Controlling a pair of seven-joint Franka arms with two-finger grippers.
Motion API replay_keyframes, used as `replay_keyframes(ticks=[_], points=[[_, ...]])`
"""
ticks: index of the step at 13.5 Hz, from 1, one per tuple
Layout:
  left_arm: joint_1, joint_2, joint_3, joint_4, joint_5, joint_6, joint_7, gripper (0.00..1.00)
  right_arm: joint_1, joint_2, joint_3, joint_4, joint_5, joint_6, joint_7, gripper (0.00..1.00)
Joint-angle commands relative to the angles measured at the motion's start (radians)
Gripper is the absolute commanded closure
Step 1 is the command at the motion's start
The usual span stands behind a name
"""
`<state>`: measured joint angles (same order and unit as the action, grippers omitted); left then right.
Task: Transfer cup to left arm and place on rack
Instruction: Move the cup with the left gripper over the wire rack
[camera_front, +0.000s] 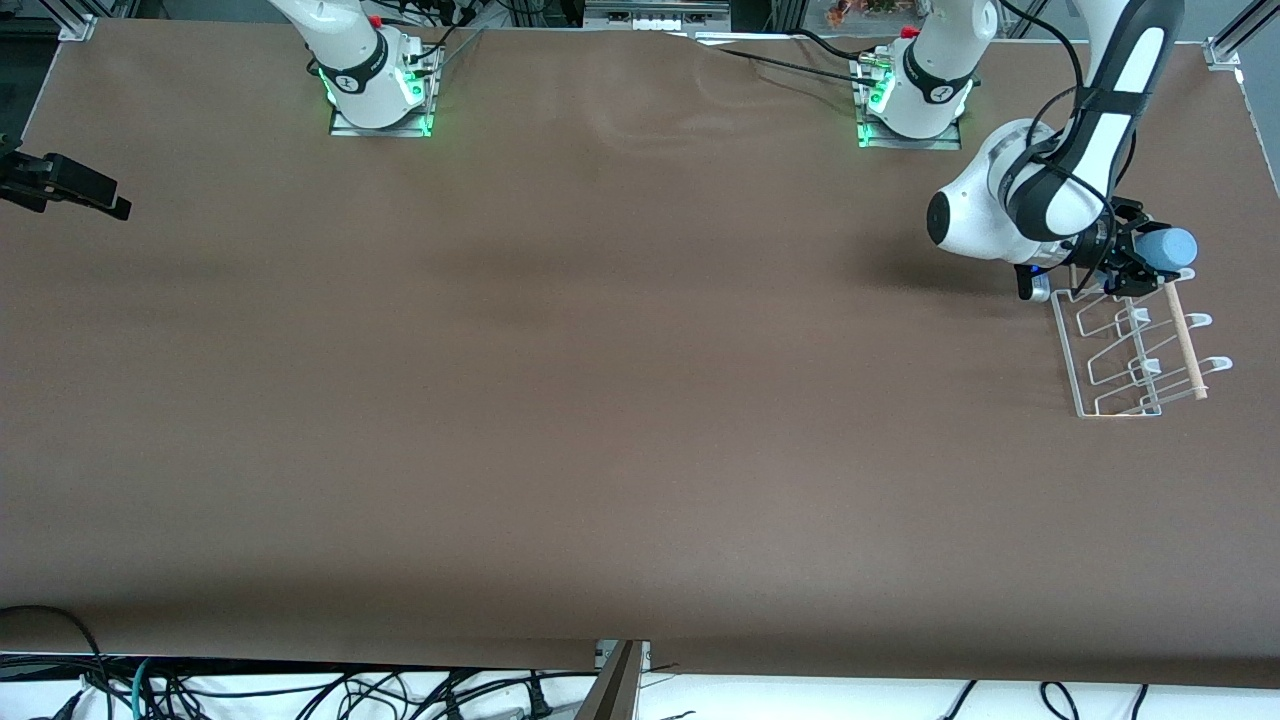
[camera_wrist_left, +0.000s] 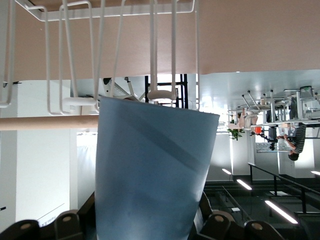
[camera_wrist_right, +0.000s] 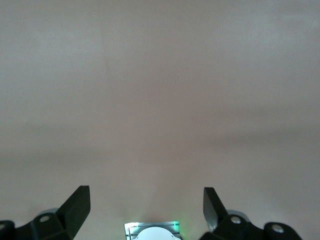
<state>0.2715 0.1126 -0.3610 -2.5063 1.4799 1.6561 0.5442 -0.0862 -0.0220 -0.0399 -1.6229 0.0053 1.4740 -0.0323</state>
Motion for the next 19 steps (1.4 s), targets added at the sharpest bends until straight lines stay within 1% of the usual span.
replay_keyframes(ticks=[1,2,6,9,10,11,13,16,17,19], points=[[0.051,-0.002,0.004,-0.009,0.072,0.053,-0.017,1.0,0.005,0.002,-0.003,0.02,-0.014,-0.041,0.014,0.0],[0.052,0.002,0.005,-0.009,0.074,0.057,-0.032,1.0,0.005,0.0,-0.006,0.02,-0.018,-0.069,0.015,0.0],[0.049,0.067,0.005,-0.005,0.074,0.056,-0.134,1.0,0.003,0.0,-0.005,0.02,-0.013,-0.069,0.015,0.0],[0.046,0.09,0.005,0.003,0.074,0.056,-0.139,1.0,0.003,0.0,-0.005,0.02,-0.011,-0.069,0.014,0.0],[0.044,0.094,0.005,0.006,0.074,0.056,-0.136,0.3,0.005,0.0,-0.002,0.02,-0.011,-0.07,0.015,0.0],[0.044,0.091,0.004,0.018,0.065,0.056,-0.136,0.0,0.005,0.0,-0.001,0.021,-0.011,-0.07,0.014,0.0],[0.04,0.079,0.001,0.038,0.054,0.053,-0.129,0.0,0.003,0.0,-0.001,0.021,-0.008,-0.07,0.014,0.0],[0.037,0.062,-0.004,0.092,-0.05,0.048,-0.127,0.0,0.003,0.0,-0.001,0.021,-0.007,-0.07,0.014,0.0],[0.037,0.049,-0.004,0.13,-0.132,0.047,-0.127,0.0,0.003,0.002,-0.001,0.021,-0.007,-0.07,0.014,0.0],[0.041,0.038,-0.003,0.283,-0.423,0.037,-0.127,0.0,0.003,0.0,-0.005,0.021,-0.005,-0.073,0.014,0.0]])
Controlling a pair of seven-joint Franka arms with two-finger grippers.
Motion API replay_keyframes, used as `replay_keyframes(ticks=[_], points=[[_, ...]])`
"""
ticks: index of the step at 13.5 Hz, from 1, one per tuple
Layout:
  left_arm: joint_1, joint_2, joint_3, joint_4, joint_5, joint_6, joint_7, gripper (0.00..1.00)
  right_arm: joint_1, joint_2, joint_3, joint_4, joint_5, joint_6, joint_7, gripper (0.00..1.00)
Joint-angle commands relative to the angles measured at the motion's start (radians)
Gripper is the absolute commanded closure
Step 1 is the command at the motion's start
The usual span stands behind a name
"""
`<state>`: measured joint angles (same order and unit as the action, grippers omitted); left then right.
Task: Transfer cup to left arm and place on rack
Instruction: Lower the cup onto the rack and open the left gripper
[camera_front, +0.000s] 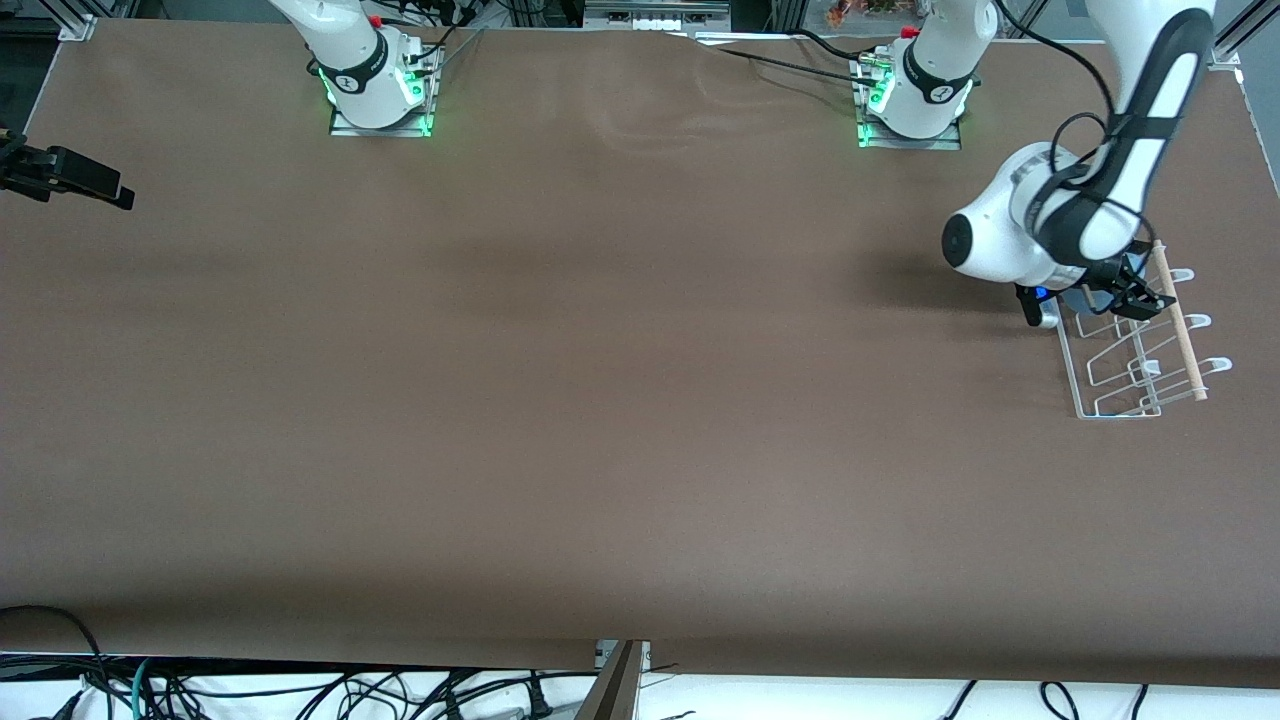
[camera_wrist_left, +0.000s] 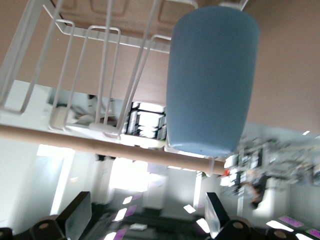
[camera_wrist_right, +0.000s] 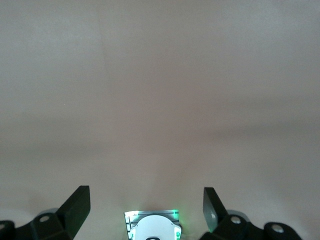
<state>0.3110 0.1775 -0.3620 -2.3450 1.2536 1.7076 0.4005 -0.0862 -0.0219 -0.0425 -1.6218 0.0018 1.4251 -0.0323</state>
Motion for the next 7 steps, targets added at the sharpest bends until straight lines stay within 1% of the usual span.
replay_keyframes(ticks=[1,3,7], points=[[0.003,-0.027,0.0,0.198,-0.327,-0.044,0.017,0.0,0.003,0.002,-0.002,0.02,0.0,-0.025,0.014,0.0],[0.003,-0.027,0.0,0.336,-0.507,-0.089,0.014,0.0,0.003,0.002,-0.004,0.019,0.0,-0.026,0.014,0.0],[0.003,-0.03,0.002,0.586,-0.787,-0.149,0.004,0.0,-0.001,0.004,-0.008,0.019,0.0,-0.025,0.014,0.0]])
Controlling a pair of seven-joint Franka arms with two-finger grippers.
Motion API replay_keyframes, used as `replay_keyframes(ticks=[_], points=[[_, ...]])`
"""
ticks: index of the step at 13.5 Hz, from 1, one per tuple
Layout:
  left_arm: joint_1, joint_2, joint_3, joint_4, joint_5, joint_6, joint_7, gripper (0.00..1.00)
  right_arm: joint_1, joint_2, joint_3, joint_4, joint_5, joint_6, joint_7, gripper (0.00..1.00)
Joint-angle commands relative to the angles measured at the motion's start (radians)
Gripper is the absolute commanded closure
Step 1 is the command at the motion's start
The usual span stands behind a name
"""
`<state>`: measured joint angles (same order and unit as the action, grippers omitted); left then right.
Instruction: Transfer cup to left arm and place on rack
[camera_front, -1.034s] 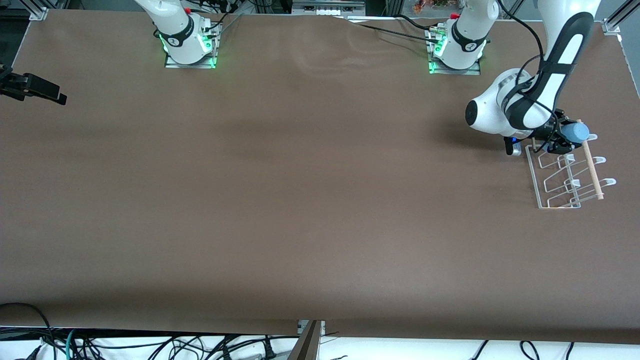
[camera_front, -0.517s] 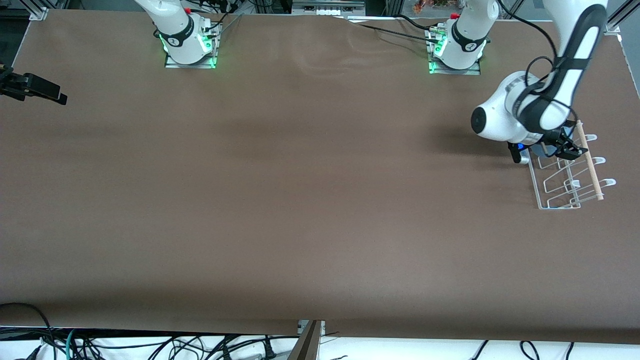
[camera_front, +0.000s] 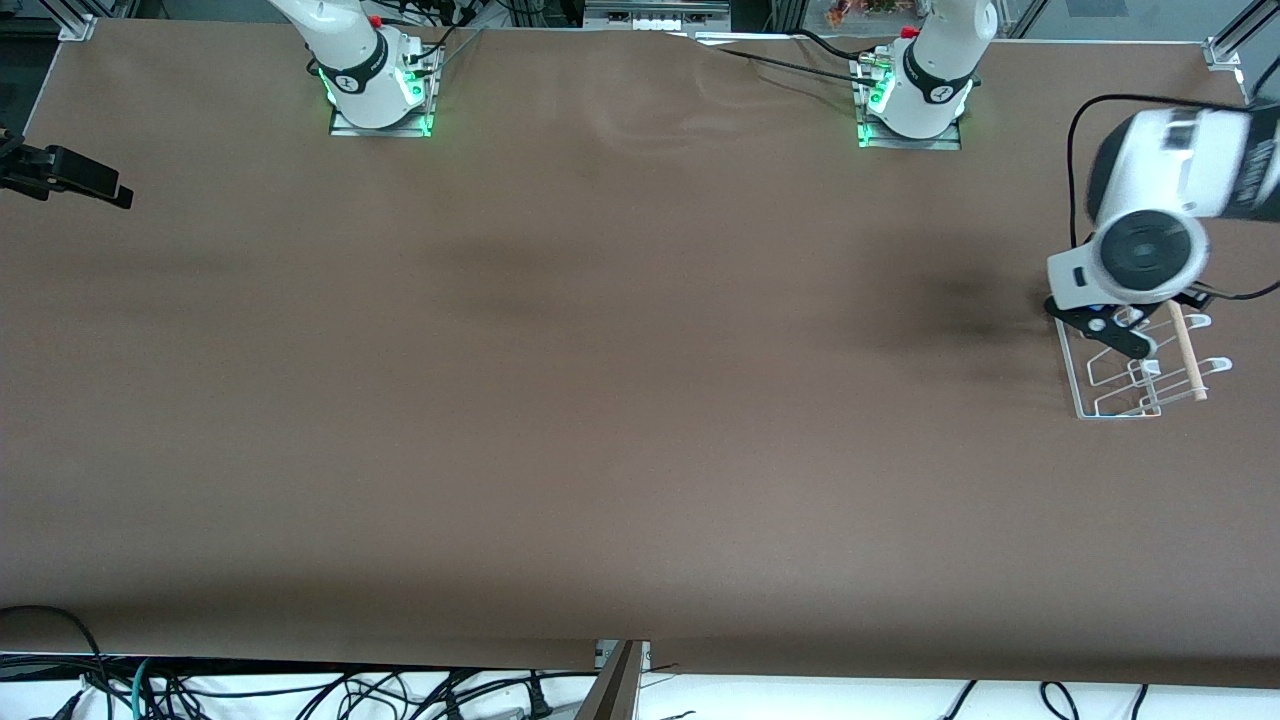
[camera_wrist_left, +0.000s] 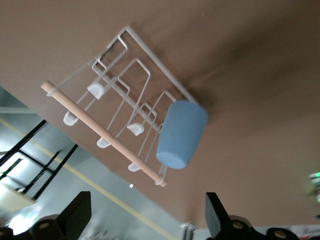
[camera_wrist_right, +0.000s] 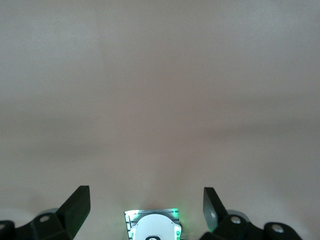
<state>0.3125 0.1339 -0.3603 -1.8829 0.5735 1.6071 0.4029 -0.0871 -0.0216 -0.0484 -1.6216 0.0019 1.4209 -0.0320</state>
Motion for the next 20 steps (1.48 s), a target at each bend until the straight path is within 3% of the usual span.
replay_keyframes(ticks=[1,4,7,9,13,20], points=[[0.002,0.015,0.001,0.177,-0.15,-0.05,0.001,0.0,0.001,0.003,-0.002,0.019,0.0,-0.02,0.014,0.0],[-0.003,0.001,0.009,0.299,-0.307,-0.088,-0.054,0.0,0.0,0.003,-0.002,0.019,0.0,-0.022,0.015,0.0],[-0.016,-0.039,0.096,0.332,-0.567,-0.105,-0.373,0.0,0.003,0.0,0.002,0.019,0.0,-0.02,0.014,0.0],[-0.058,-0.048,0.144,0.341,-0.592,-0.108,-0.51,0.0,0.003,0.0,0.002,0.019,0.0,-0.019,0.014,0.0],[-0.219,-0.048,0.305,0.41,-0.622,-0.111,-0.527,0.0,0.003,-0.012,-0.001,0.02,0.001,-0.017,0.014,0.0],[-0.231,-0.02,0.304,0.421,-0.653,-0.136,-0.529,0.0,0.003,-0.006,0.001,0.019,-0.002,0.015,0.012,0.0]])
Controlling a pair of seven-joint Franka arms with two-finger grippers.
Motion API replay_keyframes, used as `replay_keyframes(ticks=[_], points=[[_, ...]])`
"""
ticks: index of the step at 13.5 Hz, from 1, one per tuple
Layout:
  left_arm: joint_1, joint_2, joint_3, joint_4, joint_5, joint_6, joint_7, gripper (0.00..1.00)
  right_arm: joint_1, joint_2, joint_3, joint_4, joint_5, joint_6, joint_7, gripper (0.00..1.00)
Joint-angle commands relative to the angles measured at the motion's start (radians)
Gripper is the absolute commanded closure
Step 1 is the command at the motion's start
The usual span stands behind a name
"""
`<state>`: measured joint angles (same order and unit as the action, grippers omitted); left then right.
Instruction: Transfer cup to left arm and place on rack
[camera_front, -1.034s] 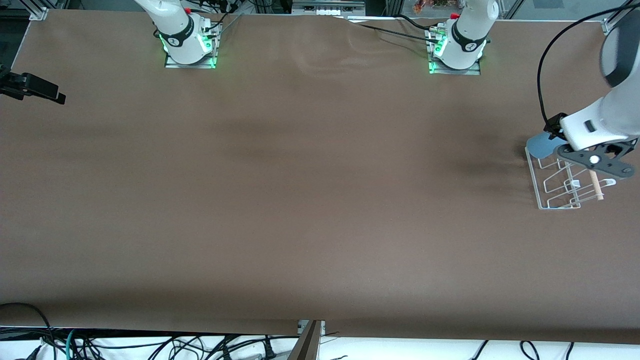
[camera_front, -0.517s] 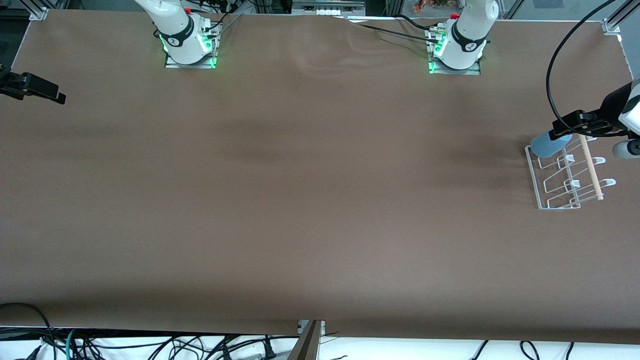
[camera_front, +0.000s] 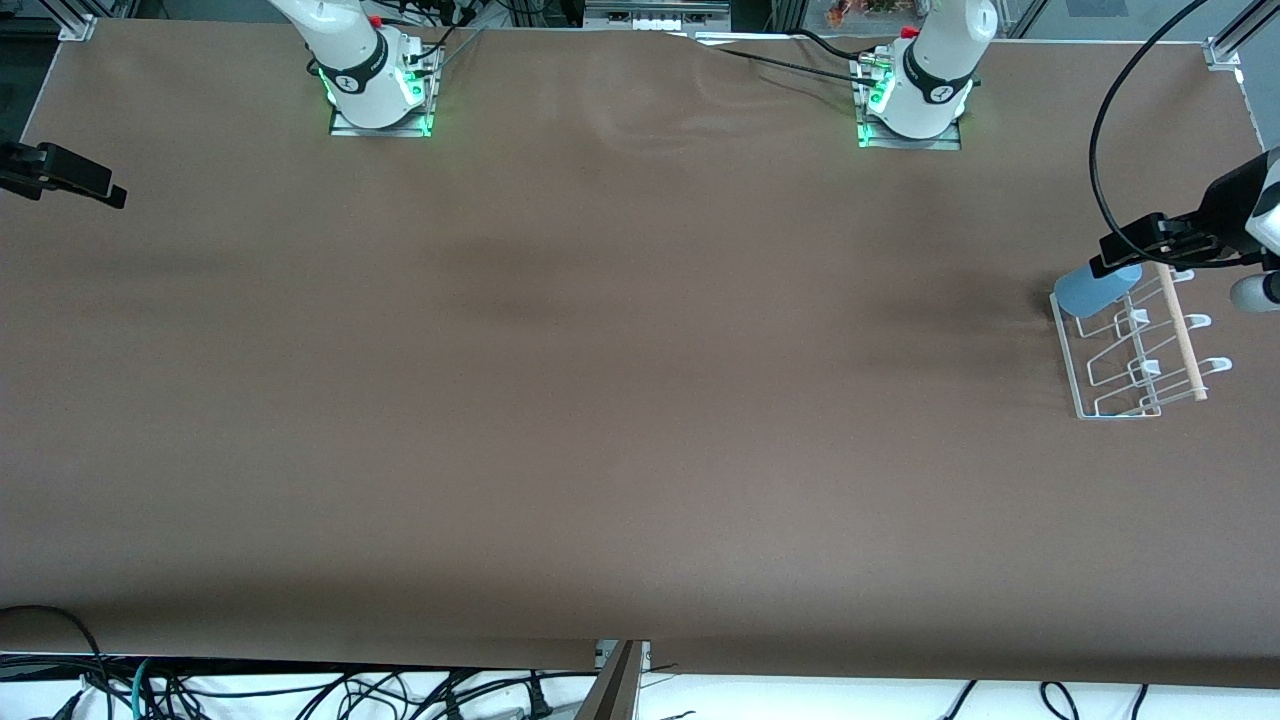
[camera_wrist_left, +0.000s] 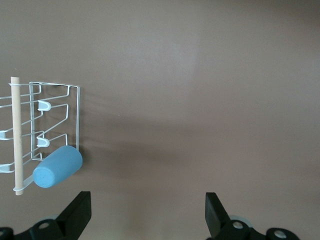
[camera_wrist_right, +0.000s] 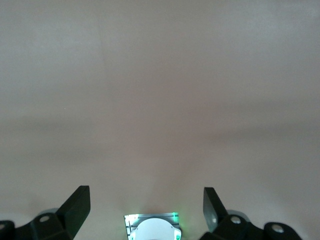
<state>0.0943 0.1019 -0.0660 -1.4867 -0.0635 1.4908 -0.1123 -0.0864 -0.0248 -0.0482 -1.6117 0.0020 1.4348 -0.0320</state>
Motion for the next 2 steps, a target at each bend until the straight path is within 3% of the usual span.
replay_keyframes(ticks=[1,2], points=[[-0.013,0.013,0.009,0.025,-0.018,-0.02,-0.014,0.0,0.002,-0.003,0.001,0.009,-0.003,-0.002,0.011,0.0],[-0.013,0.021,0.009,0.026,-0.018,-0.021,-0.012,0.0,0.002,-0.003,0.001,0.009,-0.01,-0.004,0.011,0.0]])
